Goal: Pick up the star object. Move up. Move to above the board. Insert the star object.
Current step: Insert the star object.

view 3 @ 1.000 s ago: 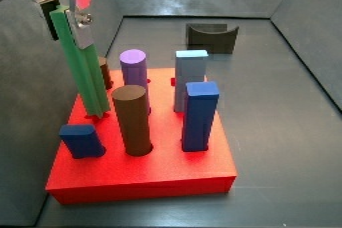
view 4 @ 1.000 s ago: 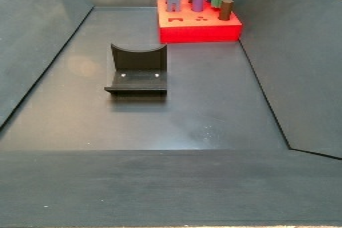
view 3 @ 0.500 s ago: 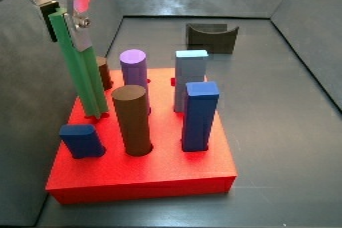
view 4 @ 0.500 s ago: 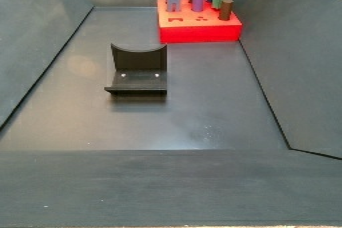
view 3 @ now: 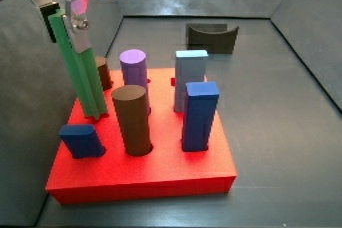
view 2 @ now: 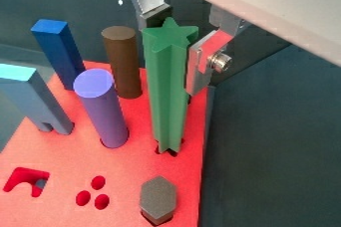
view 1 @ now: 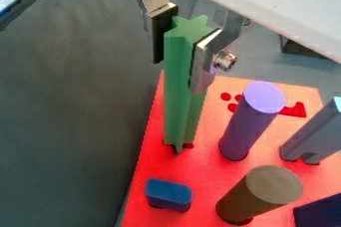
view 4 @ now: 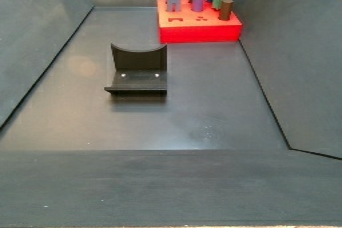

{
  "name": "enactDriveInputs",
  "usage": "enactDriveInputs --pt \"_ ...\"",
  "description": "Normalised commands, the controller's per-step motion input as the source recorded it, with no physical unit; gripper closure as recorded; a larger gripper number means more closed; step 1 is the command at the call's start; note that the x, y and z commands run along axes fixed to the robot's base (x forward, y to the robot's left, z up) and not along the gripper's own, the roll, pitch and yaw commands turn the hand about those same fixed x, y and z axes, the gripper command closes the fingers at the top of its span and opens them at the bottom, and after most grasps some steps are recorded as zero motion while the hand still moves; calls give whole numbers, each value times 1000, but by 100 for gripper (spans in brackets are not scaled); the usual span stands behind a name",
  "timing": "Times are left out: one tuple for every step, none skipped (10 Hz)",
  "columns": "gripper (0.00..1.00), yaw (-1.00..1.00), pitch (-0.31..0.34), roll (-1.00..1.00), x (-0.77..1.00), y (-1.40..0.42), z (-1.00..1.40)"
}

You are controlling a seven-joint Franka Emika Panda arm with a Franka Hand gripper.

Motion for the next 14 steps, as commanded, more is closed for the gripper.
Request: enactDriveInputs --pt "100 0 0 0 0 -9 -69" --pt "100 0 0 0 0 0 -97" --pt "100 0 0 0 0 0 -120" --pt "100 0 0 11 0 -40 -180" --pt "100 -17 0 53 0 -166 -177" --pt "100 -14 0 1 0 -111 -134" --pt "100 -6 0 0 0 -14 -83" --pt "100 0 0 0 34 0 -103" --pt "100 0 0 -17 91 0 -117" --pt "100 0 0 -40 60 3 -117" --pt "100 0 0 -16 91 0 -74" --pt "100 -29 0 -23 94 0 -91" --pt "100 -31 0 -3 123 0 -83" --pt "100 -31 0 0 123 -74 -103"
